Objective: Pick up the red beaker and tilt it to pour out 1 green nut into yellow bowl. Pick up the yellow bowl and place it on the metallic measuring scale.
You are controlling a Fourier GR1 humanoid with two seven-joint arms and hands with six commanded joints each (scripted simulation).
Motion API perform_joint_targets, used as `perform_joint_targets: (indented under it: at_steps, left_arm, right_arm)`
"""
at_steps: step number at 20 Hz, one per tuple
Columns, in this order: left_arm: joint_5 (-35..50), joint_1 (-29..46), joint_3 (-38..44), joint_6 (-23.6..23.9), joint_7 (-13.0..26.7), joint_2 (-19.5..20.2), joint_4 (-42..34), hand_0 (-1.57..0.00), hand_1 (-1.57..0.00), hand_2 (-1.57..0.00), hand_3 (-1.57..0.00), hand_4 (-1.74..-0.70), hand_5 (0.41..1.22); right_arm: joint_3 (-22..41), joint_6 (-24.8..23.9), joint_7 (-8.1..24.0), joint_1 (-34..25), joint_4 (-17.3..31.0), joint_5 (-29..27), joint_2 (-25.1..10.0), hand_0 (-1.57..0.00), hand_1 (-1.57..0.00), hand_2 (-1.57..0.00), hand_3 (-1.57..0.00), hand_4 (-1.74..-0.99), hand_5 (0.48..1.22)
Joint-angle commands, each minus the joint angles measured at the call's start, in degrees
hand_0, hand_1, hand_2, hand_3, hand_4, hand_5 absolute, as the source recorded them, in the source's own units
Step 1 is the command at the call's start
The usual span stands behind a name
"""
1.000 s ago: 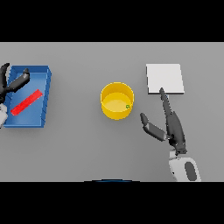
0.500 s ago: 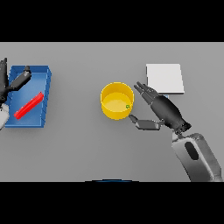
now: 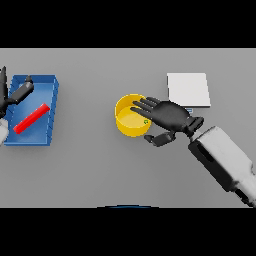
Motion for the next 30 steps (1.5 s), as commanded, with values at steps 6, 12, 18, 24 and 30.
perform_joint_targets:
  at_steps: [6,12,18,24,30]
  left_arm:
    - [0.26,0.67,0.19,-0.08,0.29,1.05,-1.28,0.00,0.00,0.00,0.00,-0.74,0.698]
    - [0.39,0.89,0.71,0.26,-0.85,1.34,-0.46,0.00,0.00,0.00,0.00,-0.74,0.698]
    - [0.76,1.13,0.90,0.00,-0.93,1.54,-0.77,0.00,0.00,0.00,0.00,-0.75,0.698]
    - [0.54,0.86,0.78,-0.08,-0.86,1.51,-0.47,0.00,0.00,0.00,0.00,-0.75,0.701]
    - [0.62,1.03,0.81,-0.26,-1.12,1.71,-0.74,0.00,0.00,0.00,0.00,-0.76,0.701]
  right_arm:
    - [4.46,4.18,-0.84,-5.81,7.75,1.93,3.32,0.00,0.00,0.00,0.00,-1.225,0.722]
    - [7.29,5.65,-0.88,-10.86,14.60,3.98,6.13,0.00,0.00,0.00,0.00,-1.257,0.733]
    - [8.19,8.17,-0.59,-12.44,17.74,3.90,7.49,0.00,0.00,0.00,0.00,-1.270,0.740]
    - [7.48,11.35,1.99,-12.96,20.38,2.90,8.53,-0.03,-0.04,-0.07,-0.14,-1.302,0.805]
    - [7.80,12.69,0.11,-12.72,19.92,1.86,8.10,-1.11,-1.10,-1.08,-0.71,-1.557,1.096]
